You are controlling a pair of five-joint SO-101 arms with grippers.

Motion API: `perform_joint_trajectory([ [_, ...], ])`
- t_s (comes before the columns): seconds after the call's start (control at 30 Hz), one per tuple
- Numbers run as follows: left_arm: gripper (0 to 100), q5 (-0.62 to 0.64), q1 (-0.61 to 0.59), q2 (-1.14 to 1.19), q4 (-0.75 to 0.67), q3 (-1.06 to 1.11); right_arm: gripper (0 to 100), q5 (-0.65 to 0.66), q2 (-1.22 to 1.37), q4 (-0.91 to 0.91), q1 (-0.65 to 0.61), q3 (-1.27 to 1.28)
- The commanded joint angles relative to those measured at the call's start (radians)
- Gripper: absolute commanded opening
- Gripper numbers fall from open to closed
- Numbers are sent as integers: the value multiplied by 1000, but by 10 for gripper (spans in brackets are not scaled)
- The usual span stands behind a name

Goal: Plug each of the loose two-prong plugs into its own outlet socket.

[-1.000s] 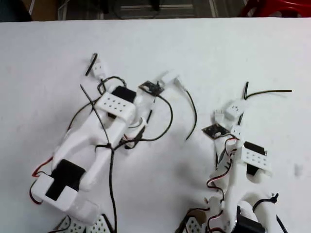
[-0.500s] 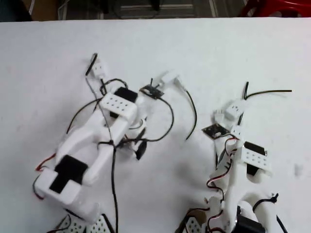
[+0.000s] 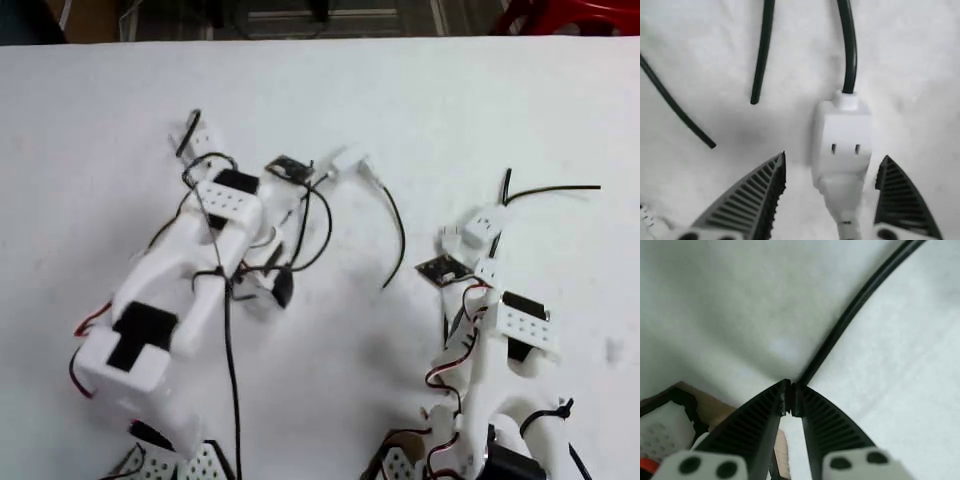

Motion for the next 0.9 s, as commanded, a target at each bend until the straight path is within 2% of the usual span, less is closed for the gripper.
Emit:
perform_joint_trajectory([
  [0.0,286,-12,-10,41,3,-54,20,3,-5,-12,8,0],
  [0.17,273,-14,-1,130,72,-175,20,3,-5,-12,7,0],
  [0.27,179,-14,-1,205,81,-239,20,3,-5,-12,7,0],
  [0.43,33,-14,-1,334,203,-404,20,3,-5,-12,7,0],
  [0.73,24,-5,-42,424,431,-816,20,3,-5,-12,7,0],
  [0.87,24,72,-111,429,437,-1022,20,3,-5,-12,7,0],
])
